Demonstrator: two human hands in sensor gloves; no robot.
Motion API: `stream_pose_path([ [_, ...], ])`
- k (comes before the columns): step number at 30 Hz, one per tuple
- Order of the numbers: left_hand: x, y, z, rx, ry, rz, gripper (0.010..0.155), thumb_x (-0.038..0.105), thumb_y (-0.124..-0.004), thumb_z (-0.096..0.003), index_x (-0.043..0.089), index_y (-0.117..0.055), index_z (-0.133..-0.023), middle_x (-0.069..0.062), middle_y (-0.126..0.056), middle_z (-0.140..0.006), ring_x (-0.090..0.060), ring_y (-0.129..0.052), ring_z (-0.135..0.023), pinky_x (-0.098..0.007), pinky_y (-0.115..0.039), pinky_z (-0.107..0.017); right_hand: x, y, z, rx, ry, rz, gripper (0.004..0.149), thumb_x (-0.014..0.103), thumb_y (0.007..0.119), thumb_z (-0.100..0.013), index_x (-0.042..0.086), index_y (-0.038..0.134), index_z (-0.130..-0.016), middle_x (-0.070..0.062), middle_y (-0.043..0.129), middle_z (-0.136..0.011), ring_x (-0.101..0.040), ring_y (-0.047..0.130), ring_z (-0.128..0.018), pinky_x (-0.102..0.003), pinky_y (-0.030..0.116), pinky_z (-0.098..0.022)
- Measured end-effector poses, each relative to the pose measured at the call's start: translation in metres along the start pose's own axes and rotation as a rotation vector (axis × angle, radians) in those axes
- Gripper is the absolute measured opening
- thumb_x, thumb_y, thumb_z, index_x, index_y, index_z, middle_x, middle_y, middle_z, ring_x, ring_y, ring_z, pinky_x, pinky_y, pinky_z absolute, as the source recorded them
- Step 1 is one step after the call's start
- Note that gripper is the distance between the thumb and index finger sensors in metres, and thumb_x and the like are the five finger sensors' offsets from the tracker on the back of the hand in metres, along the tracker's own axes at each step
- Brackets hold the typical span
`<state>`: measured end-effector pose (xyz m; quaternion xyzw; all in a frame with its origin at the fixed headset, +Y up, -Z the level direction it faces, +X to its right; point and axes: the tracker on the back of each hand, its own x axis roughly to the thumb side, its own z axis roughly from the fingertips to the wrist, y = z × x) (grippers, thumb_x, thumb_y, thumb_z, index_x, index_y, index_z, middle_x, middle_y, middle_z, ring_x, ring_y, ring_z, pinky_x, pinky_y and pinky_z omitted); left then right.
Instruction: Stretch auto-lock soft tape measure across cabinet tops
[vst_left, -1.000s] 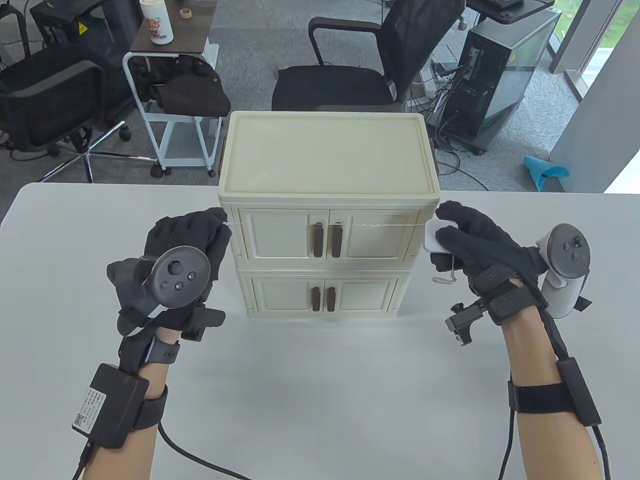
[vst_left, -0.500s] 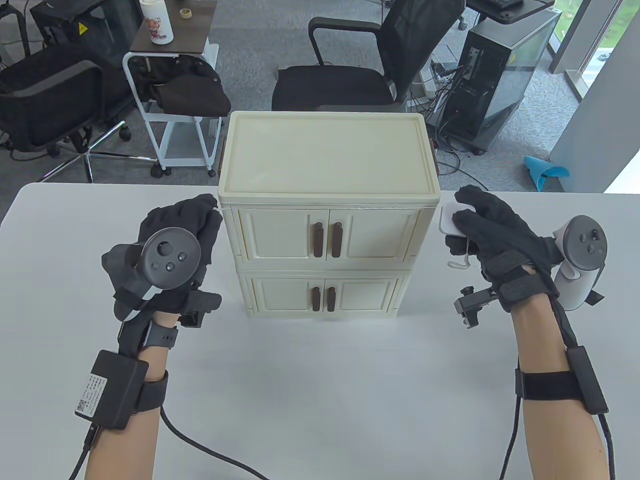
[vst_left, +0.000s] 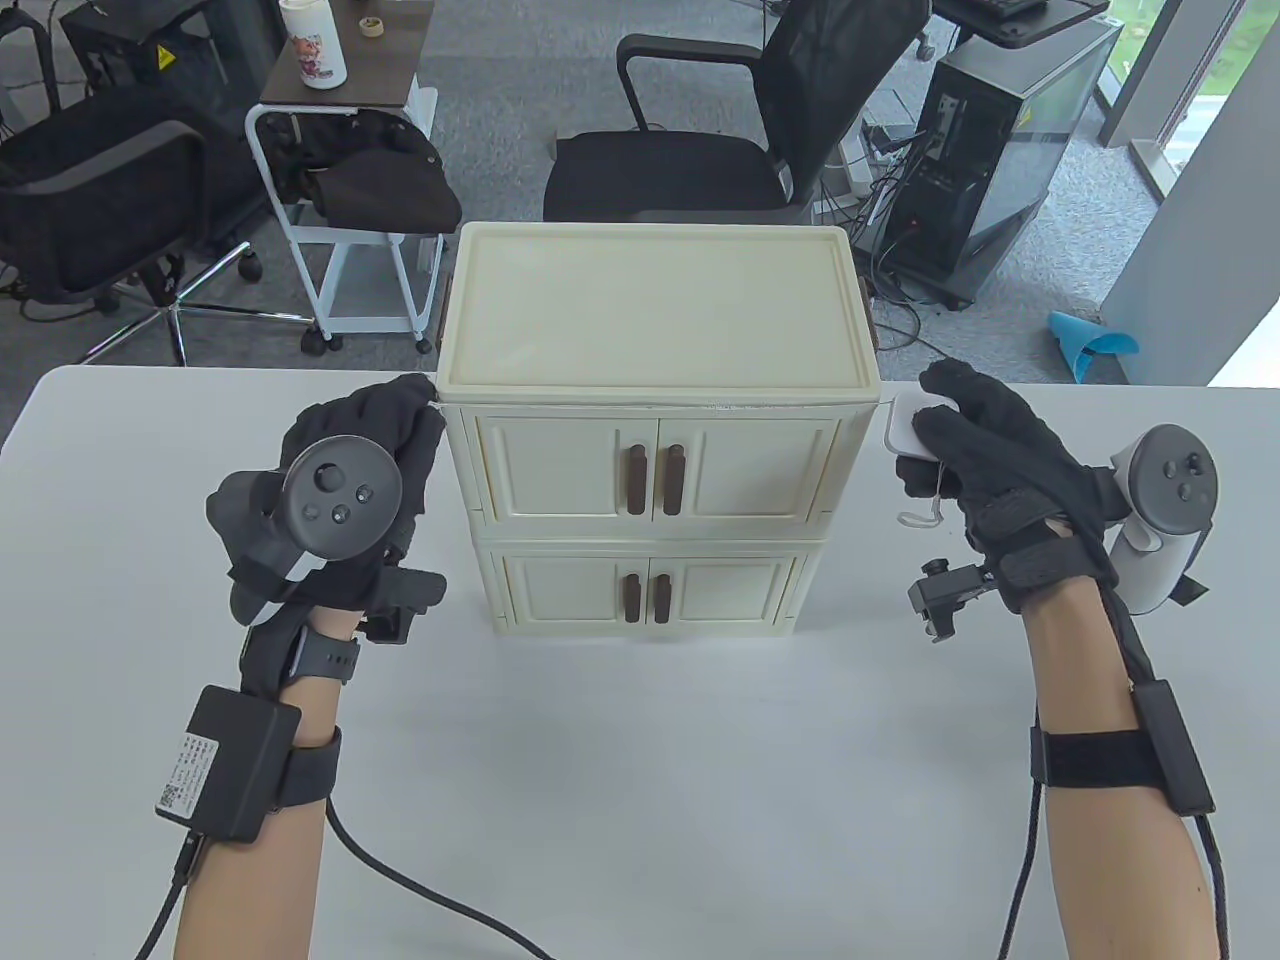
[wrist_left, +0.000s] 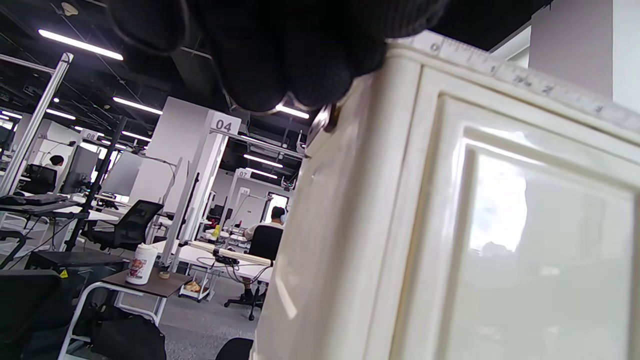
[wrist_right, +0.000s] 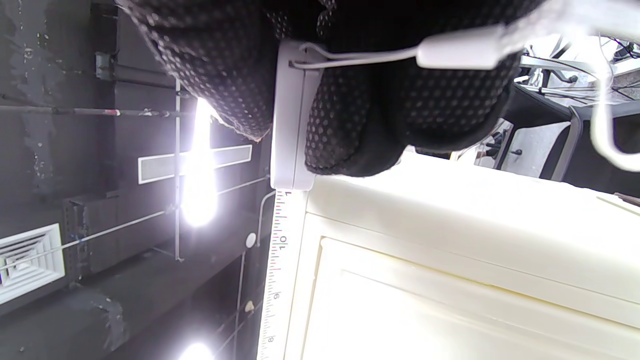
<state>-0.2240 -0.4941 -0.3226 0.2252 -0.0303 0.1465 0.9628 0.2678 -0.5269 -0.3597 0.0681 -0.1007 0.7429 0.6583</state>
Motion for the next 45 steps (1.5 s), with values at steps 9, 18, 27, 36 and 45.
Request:
stream_pose_path([
  [9, -0.0019, -0.0014, -0.0024, 0.001, 0.004, 0.035, 0.044, 0.044, -0.063, -0.0627, 0.026, -0.067, -0.102, 0.007, -0.083, -0.100, -0.022, -0.088, -0.096, -0.060, -0.066, -0.076, -0.0008, 0.0010, -0.0016, -0.007, 0.004, -0.007, 0.051, 0.030, 0.089, -0.054, 0.013, 0.073, -0.099, -0.020, 0.091, -0.081, -0.028, 0.105, -0.050, -0.046, 0.090, -0.040],
  [18, -0.0035, -0.0027, -0.0029, 0.006, 0.003, 0.054, 0.044, 0.045, -0.063, -0.0629, 0.026, -0.066, -0.102, 0.006, -0.082, -0.101, -0.022, -0.087, -0.096, -0.060, -0.065, -0.077, -0.0012, 0.0020, -0.0020, -0.009, 0.005, -0.017, 0.051, 0.030, 0.089, -0.054, 0.012, 0.073, -0.099, -0.020, 0.091, -0.081, -0.027, 0.104, -0.050, -0.045, 0.090, -0.040],
  [27, -0.0037, -0.0021, -0.0039, 0.008, 0.000, 0.054, 0.043, 0.044, -0.062, -0.0630, 0.026, -0.066, -0.102, 0.006, -0.082, -0.101, -0.023, -0.087, -0.096, -0.060, -0.065, -0.077, -0.0026, 0.0032, -0.0023, -0.008, 0.014, -0.031, 0.051, 0.030, 0.089, -0.054, 0.012, 0.073, -0.099, -0.020, 0.091, -0.081, -0.027, 0.105, -0.050, -0.045, 0.091, -0.040],
  [36, -0.0042, -0.0026, -0.0044, 0.007, 0.002, 0.063, 0.044, 0.045, -0.062, -0.0629, 0.026, -0.066, -0.102, 0.006, -0.082, -0.101, -0.022, -0.087, -0.096, -0.060, -0.065, -0.077, -0.0026, 0.0034, -0.0028, -0.009, 0.018, -0.030, 0.051, 0.030, 0.089, -0.054, 0.012, 0.073, -0.099, -0.020, 0.091, -0.081, -0.027, 0.104, -0.050, -0.045, 0.090, -0.040],
  [45, -0.0046, -0.0030, -0.0053, 0.008, 0.001, 0.056, 0.044, 0.045, -0.062, -0.0629, 0.026, -0.066, -0.102, 0.006, -0.082, -0.101, -0.022, -0.087, -0.096, -0.060, -0.065, -0.077, -0.0026, 0.0033, -0.0036, -0.011, 0.019, -0.024, 0.051, 0.030, 0.089, -0.054, 0.012, 0.073, -0.099, -0.020, 0.091, -0.081, -0.027, 0.104, -0.050, -0.045, 0.090, -0.040],
])
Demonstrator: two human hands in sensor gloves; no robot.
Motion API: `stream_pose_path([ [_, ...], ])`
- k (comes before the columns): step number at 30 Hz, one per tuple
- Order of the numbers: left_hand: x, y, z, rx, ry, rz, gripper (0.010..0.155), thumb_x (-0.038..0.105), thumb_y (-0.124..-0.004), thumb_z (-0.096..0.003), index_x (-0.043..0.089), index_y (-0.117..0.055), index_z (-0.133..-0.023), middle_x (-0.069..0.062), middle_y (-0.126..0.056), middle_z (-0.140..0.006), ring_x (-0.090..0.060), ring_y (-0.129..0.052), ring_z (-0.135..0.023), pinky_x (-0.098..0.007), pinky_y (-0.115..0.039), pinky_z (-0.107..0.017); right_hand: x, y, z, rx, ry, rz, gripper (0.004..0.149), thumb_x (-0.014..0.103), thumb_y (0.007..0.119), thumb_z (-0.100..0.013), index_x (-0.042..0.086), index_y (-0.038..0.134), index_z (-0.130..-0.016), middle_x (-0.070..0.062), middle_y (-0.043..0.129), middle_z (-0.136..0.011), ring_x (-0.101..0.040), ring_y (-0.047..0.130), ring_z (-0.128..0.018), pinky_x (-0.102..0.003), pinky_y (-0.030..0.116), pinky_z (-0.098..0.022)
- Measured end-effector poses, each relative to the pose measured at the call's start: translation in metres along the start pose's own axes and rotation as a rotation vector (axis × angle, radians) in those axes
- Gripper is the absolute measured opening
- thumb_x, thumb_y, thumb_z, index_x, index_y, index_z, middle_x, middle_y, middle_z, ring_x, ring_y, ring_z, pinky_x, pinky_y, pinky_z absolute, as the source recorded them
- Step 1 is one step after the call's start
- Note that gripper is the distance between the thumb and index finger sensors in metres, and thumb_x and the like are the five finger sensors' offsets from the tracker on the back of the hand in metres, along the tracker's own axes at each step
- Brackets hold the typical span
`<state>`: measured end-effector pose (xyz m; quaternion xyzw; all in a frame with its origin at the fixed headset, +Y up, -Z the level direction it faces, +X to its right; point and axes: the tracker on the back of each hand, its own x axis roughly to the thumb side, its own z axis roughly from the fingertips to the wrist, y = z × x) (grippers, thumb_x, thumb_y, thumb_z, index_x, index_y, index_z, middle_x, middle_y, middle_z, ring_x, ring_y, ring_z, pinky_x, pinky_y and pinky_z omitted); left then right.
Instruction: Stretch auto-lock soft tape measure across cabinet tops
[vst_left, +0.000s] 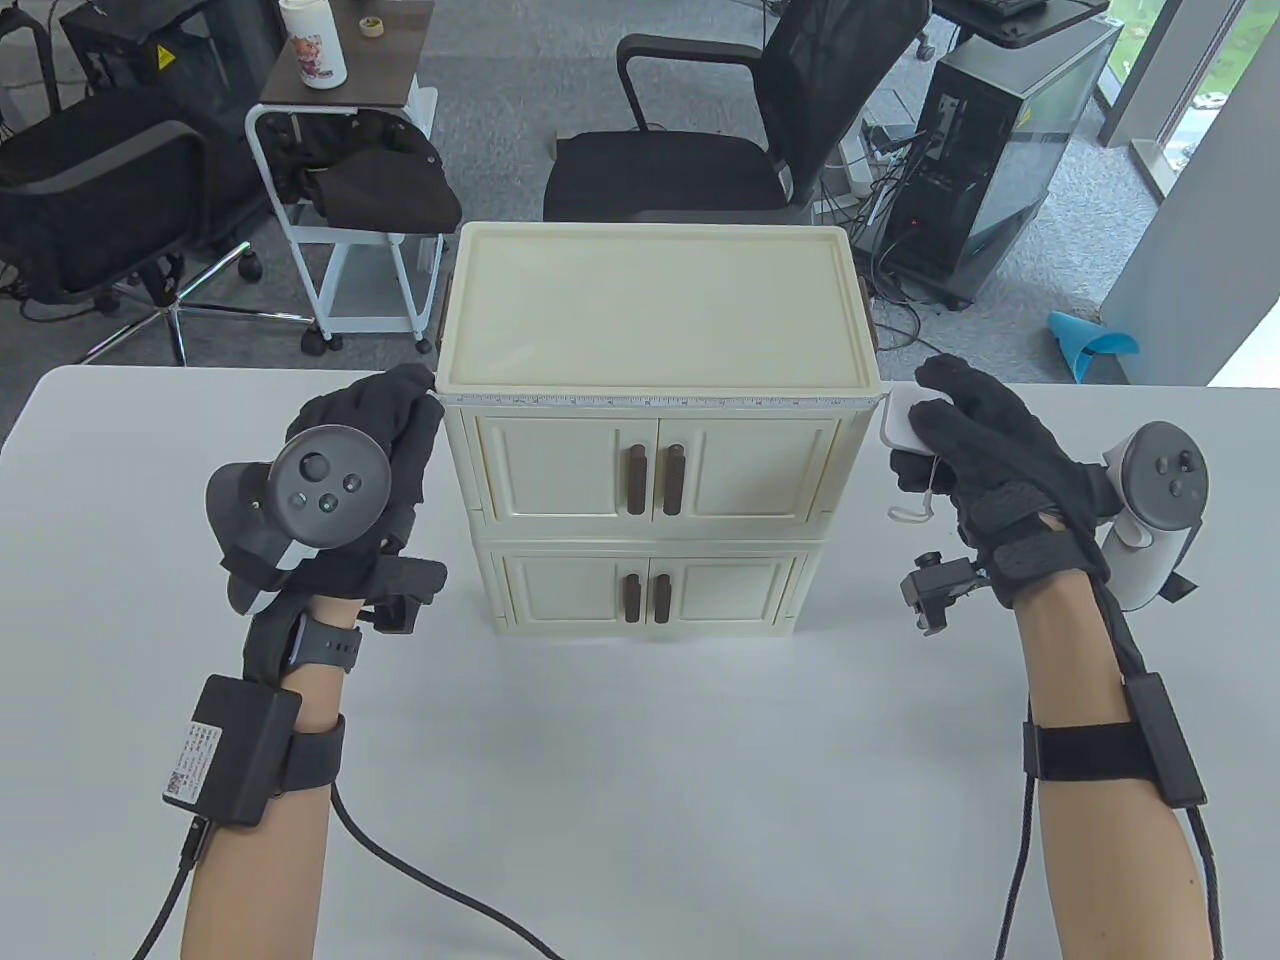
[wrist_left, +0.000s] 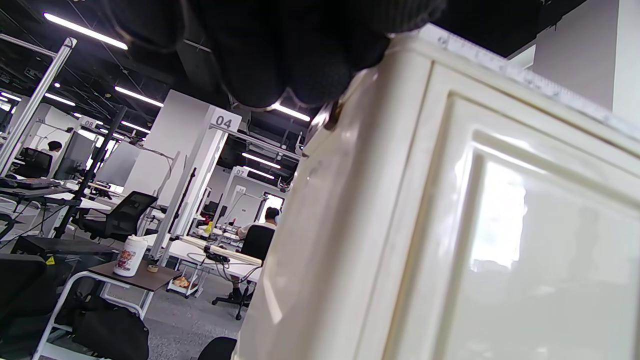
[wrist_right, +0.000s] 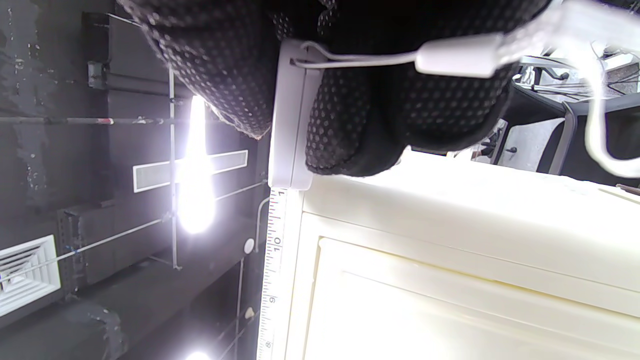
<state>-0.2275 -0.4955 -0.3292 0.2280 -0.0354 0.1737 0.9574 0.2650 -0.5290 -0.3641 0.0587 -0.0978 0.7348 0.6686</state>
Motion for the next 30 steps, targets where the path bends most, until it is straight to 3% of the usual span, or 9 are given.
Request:
stream_pose_path([
  [7, -0.001, 0.001, 0.002, 0.001, -0.005, 0.007, 0.043, 0.045, -0.062, -0.0631, 0.027, -0.065, -0.102, 0.006, -0.081, -0.102, -0.023, -0.086, -0.097, -0.060, -0.064, -0.077, 0.002, 0.000, 0.001, -0.006, -0.018, 0.004, 0.051, 0.030, 0.089, -0.055, 0.011, 0.072, -0.098, -0.019, 0.091, -0.080, -0.028, 0.103, -0.050, -0.047, 0.089, -0.040],
  [15, 0.000, 0.000, 0.022, -0.009, -0.060, 0.003, 0.044, 0.045, -0.061, -0.0633, 0.026, -0.065, -0.102, 0.006, -0.081, -0.102, -0.023, -0.085, -0.098, -0.060, -0.064, -0.077, 0.010, 0.007, 0.016, -0.004, -0.090, 0.064, 0.050, 0.029, 0.088, -0.054, 0.008, 0.072, -0.097, -0.019, 0.093, -0.077, -0.027, 0.103, -0.048, -0.047, 0.089, -0.038],
  [22, 0.004, -0.025, 0.052, -0.058, -0.133, 0.018, 0.043, 0.045, -0.062, -0.0631, 0.026, -0.066, -0.102, 0.006, -0.081, -0.101, -0.024, -0.085, -0.098, -0.060, -0.064, -0.077, -0.007, 0.029, 0.040, 0.069, -0.112, 0.081, 0.049, 0.028, 0.088, -0.055, 0.008, 0.072, -0.097, -0.019, 0.092, -0.077, -0.027, 0.103, -0.049, -0.048, 0.089, -0.038],
  [30, 0.009, -0.066, 0.083, -0.143, -0.191, 0.040, 0.043, 0.045, -0.062, -0.0627, 0.026, -0.066, -0.102, 0.006, -0.082, -0.101, -0.024, -0.085, -0.098, -0.060, -0.065, -0.077, -0.048, 0.063, 0.065, 0.166, -0.085, 0.128, 0.049, 0.028, 0.088, -0.055, 0.008, 0.072, -0.097, -0.019, 0.092, -0.078, -0.028, 0.103, -0.049, -0.048, 0.088, -0.039],
])
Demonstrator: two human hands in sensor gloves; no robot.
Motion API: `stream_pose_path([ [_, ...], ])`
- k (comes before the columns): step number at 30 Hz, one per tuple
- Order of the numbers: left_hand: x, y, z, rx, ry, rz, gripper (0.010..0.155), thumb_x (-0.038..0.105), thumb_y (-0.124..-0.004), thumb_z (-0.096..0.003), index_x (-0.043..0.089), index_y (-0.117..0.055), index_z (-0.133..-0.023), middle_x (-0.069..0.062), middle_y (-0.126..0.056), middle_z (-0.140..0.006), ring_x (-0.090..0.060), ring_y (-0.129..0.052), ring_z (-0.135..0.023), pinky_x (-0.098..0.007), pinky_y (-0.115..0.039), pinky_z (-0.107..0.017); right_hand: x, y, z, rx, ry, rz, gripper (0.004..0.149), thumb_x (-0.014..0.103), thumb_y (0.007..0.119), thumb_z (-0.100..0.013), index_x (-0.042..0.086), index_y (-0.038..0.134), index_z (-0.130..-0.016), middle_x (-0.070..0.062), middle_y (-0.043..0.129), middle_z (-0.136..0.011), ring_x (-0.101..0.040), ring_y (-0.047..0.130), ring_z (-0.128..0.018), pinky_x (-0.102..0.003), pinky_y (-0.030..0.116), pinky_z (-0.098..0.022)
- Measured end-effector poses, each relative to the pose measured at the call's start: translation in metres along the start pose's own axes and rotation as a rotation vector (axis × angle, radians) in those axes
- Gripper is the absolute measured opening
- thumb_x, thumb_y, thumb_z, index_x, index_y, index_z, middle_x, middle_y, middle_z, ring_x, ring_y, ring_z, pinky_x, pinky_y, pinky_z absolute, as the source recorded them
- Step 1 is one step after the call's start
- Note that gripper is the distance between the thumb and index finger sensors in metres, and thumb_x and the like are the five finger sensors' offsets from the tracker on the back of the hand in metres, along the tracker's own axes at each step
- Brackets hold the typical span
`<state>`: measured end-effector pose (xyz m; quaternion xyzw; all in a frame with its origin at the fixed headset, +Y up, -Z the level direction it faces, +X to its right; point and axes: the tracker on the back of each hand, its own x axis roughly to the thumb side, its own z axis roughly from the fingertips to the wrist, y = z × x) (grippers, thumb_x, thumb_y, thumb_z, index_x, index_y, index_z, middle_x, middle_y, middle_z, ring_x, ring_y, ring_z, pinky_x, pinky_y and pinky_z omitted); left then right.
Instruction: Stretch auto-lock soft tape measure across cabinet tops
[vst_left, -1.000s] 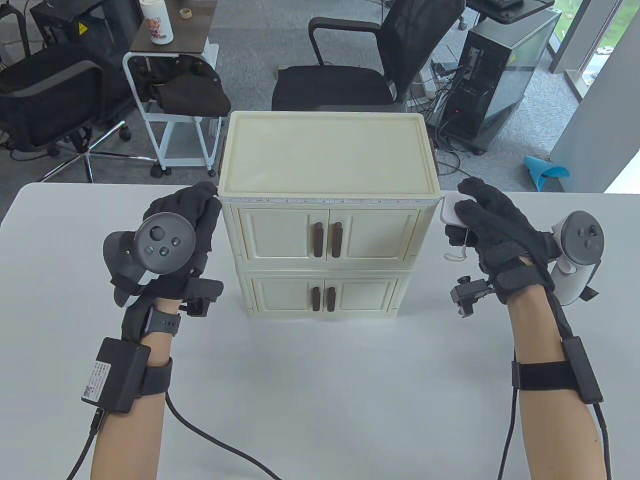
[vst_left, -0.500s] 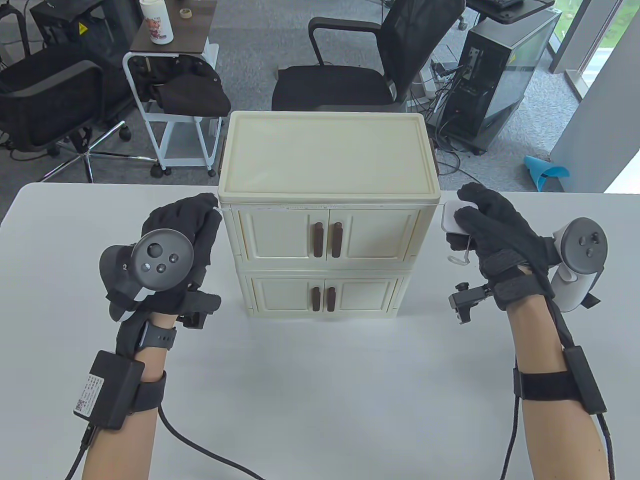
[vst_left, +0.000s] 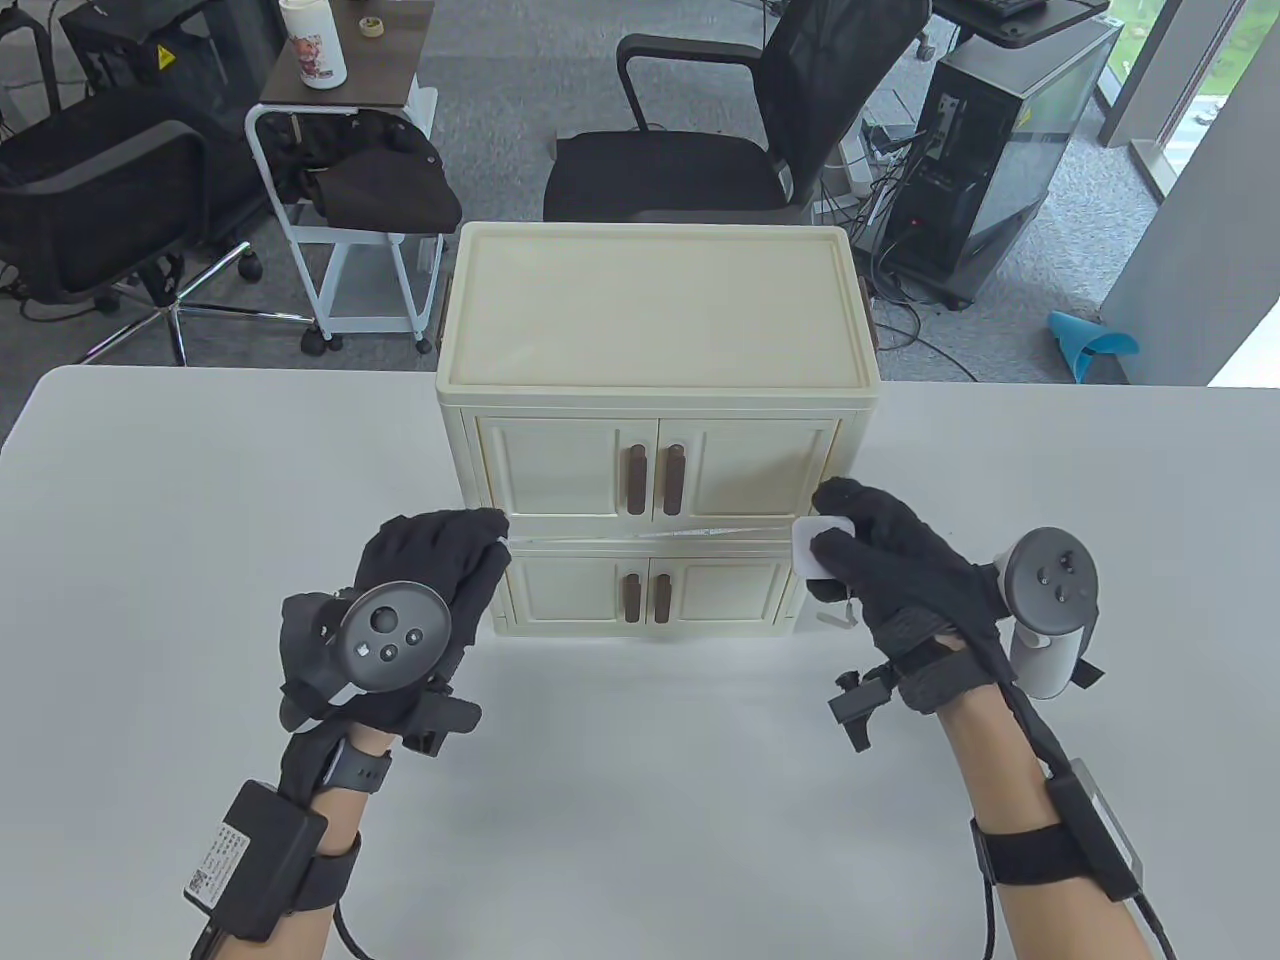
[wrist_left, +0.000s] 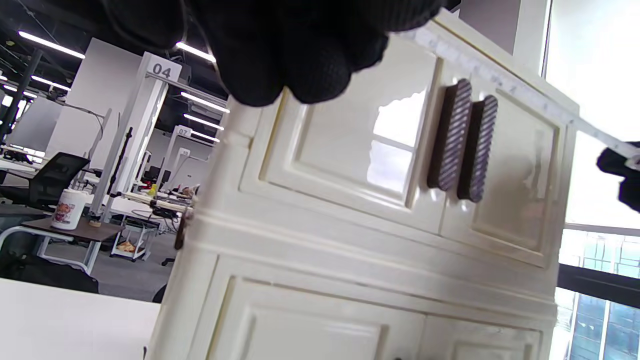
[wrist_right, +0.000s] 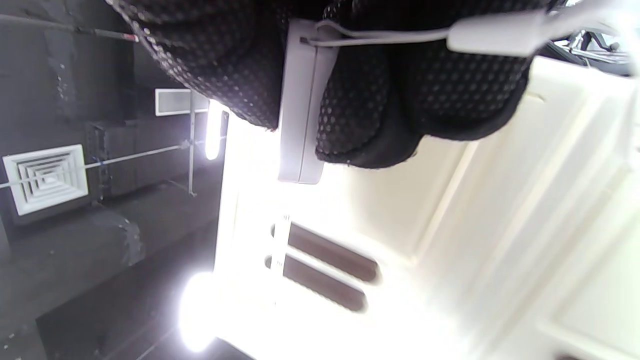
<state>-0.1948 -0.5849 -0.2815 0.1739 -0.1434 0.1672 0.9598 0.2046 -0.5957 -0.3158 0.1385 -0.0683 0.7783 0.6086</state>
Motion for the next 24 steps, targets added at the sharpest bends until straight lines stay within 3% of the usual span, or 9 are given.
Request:
stream_pose_path([
  [10, 0.005, -0.058, 0.020, -0.081, -0.031, 0.060, 0.043, 0.045, -0.063, -0.0622, 0.027, -0.066, -0.102, 0.006, -0.082, -0.102, -0.024, -0.085, -0.099, -0.061, -0.064, -0.077, -0.053, 0.050, 0.020, 0.105, 0.078, -0.014, 0.049, 0.028, 0.088, -0.055, 0.008, 0.072, -0.097, -0.019, 0.092, -0.077, -0.028, 0.103, -0.049, -0.049, 0.088, -0.039],
  [24, 0.025, -0.121, 0.030, -0.202, -0.094, 0.110, 0.043, 0.044, -0.066, -0.0614, 0.028, -0.067, -0.102, 0.005, -0.081, -0.104, -0.026, -0.082, -0.102, -0.063, -0.062, -0.077, -0.098, 0.102, 0.033, 0.189, 0.161, -0.055, 0.049, 0.028, 0.088, -0.054, 0.008, 0.072, -0.096, -0.019, 0.092, -0.078, -0.028, 0.103, -0.049, -0.049, 0.088, -0.039],
])
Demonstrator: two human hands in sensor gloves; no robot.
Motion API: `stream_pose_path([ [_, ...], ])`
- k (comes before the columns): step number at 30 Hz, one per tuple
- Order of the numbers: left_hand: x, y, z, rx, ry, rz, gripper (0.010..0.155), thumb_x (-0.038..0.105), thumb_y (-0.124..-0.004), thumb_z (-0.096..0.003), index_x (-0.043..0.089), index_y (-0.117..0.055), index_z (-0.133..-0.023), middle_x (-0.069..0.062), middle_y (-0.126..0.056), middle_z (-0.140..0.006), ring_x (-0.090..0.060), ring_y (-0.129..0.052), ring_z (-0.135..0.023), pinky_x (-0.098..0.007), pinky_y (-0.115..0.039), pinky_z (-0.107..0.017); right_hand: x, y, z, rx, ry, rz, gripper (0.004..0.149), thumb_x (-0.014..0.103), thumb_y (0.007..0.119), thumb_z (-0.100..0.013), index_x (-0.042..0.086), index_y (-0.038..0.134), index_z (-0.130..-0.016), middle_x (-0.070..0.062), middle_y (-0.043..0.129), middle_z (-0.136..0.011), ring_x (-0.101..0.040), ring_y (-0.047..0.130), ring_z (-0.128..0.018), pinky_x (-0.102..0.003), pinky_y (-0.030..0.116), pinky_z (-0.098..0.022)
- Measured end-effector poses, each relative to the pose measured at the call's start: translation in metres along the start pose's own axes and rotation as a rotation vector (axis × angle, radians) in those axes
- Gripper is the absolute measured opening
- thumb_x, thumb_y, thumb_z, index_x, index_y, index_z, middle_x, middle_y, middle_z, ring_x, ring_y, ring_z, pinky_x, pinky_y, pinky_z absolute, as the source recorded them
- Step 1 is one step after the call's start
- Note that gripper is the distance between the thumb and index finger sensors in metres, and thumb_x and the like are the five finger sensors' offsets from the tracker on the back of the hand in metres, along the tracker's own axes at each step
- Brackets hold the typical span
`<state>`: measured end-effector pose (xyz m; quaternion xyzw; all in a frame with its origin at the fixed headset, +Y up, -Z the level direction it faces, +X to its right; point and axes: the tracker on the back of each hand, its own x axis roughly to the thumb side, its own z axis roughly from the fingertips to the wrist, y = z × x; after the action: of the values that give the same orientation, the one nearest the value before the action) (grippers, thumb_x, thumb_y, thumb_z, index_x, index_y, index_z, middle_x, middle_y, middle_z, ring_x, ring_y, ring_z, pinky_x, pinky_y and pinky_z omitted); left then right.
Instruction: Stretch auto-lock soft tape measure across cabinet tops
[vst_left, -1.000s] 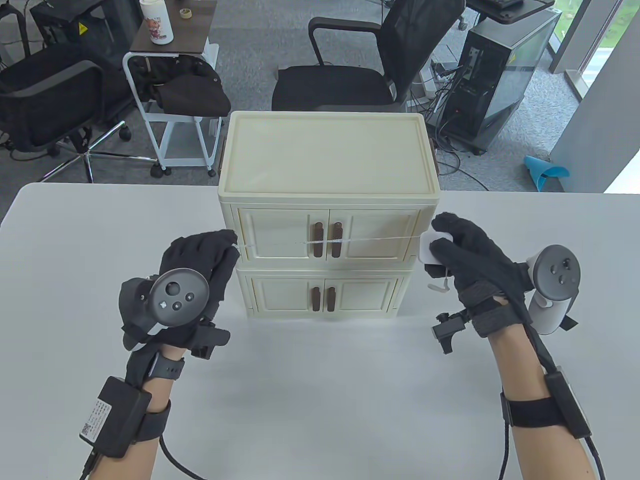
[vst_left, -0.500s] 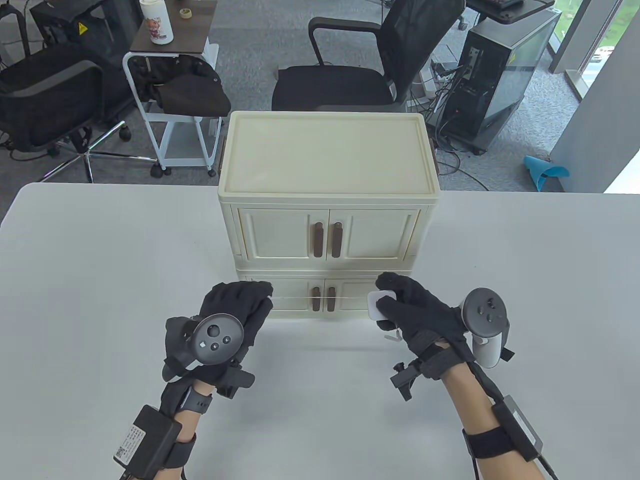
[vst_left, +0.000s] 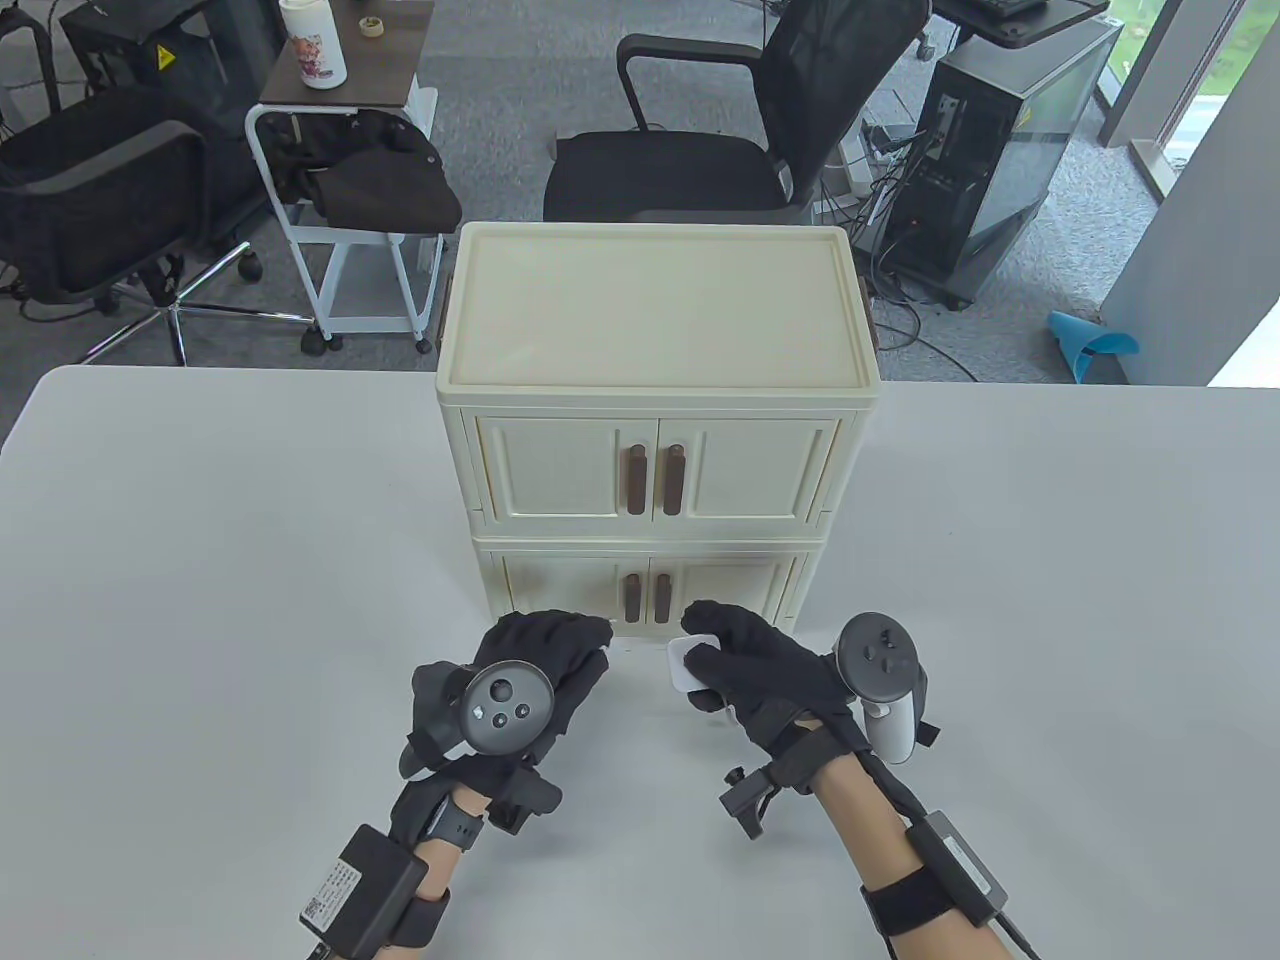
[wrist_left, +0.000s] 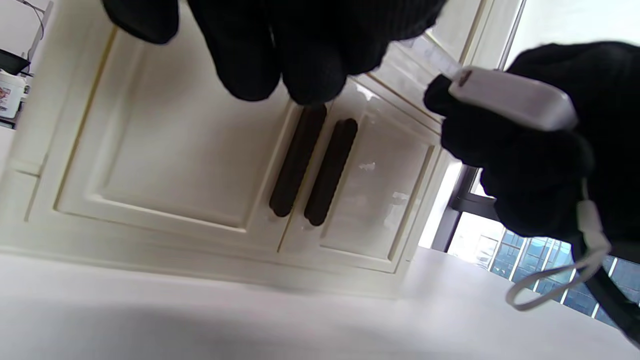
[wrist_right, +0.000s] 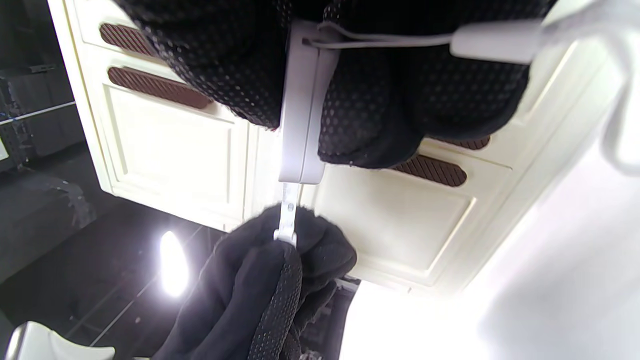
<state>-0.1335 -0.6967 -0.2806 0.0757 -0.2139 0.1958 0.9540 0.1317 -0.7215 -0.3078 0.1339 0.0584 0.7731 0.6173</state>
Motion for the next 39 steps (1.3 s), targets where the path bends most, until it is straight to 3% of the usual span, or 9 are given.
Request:
stream_pose_path([
  [19, 0.011, -0.018, 0.006, -0.042, -0.041, -0.035, 0.045, 0.043, -0.066, -0.0612, 0.027, -0.065, -0.103, 0.004, -0.079, -0.107, -0.029, -0.079, -0.104, -0.064, -0.060, -0.077, -0.013, 0.026, 0.002, 0.081, 0.044, -0.010, 0.049, 0.028, 0.087, -0.055, 0.009, 0.071, -0.098, -0.020, 0.090, -0.080, -0.030, 0.102, -0.052, -0.049, 0.088, -0.041],
  [22, 0.006, -0.017, 0.011, -0.072, -0.033, -0.068, 0.053, 0.047, -0.066, -0.0608, 0.024, -0.060, -0.108, 0.000, -0.074, -0.112, -0.031, -0.075, -0.107, -0.064, -0.059, -0.077, -0.011, 0.028, 0.002, 0.094, 0.057, 0.021, 0.050, 0.027, 0.086, -0.056, 0.010, 0.068, -0.100, -0.021, 0.087, -0.084, -0.033, 0.100, -0.055, -0.051, 0.086, -0.043],
  [24, 0.001, -0.017, 0.016, -0.090, -0.018, -0.099, 0.066, 0.054, -0.066, -0.0594, 0.021, -0.049, -0.114, -0.008, -0.061, -0.119, -0.037, -0.064, -0.111, -0.066, -0.056, -0.078, -0.010, 0.030, 0.002, 0.123, 0.065, 0.050, 0.050, 0.023, 0.082, -0.057, 0.011, 0.065, -0.102, -0.024, 0.082, -0.090, -0.039, 0.096, -0.063, -0.055, 0.082, -0.047],
  [27, -0.010, -0.018, 0.024, -0.114, 0.022, -0.183, 0.076, 0.062, -0.061, -0.0586, 0.020, -0.039, -0.118, -0.015, -0.046, -0.125, -0.043, -0.052, -0.115, -0.070, -0.048, -0.078, -0.010, 0.035, 0.002, 0.209, 0.122, 0.119, 0.049, 0.018, 0.077, -0.059, 0.012, 0.062, -0.105, -0.030, 0.070, -0.098, -0.046, 0.091, -0.070, -0.059, 0.078, -0.051],
  [31, -0.025, -0.019, 0.033, -0.146, 0.071, -0.258, 0.081, 0.067, -0.056, -0.0577, 0.019, -0.034, -0.120, -0.015, -0.041, -0.127, -0.044, -0.045, -0.118, -0.072, -0.042, -0.078, -0.009, 0.042, 0.003, 0.207, 0.205, 0.329, 0.048, 0.016, 0.077, -0.058, 0.013, 0.065, -0.104, -0.036, 0.061, -0.097, -0.046, 0.092, -0.071, -0.058, 0.082, -0.050],
  [39, -0.044, -0.022, 0.044, -0.157, 0.108, -0.193, 0.087, 0.072, -0.051, -0.0565, 0.019, -0.028, -0.121, -0.019, -0.036, -0.128, -0.047, -0.038, -0.118, -0.075, -0.037, -0.076, -0.016, 0.053, -0.005, 0.210, 0.335, 0.647, 0.049, 0.018, 0.082, -0.055, 0.007, 0.069, -0.101, -0.025, 0.081, -0.089, -0.041, 0.096, -0.065, -0.055, 0.084, -0.046],
])
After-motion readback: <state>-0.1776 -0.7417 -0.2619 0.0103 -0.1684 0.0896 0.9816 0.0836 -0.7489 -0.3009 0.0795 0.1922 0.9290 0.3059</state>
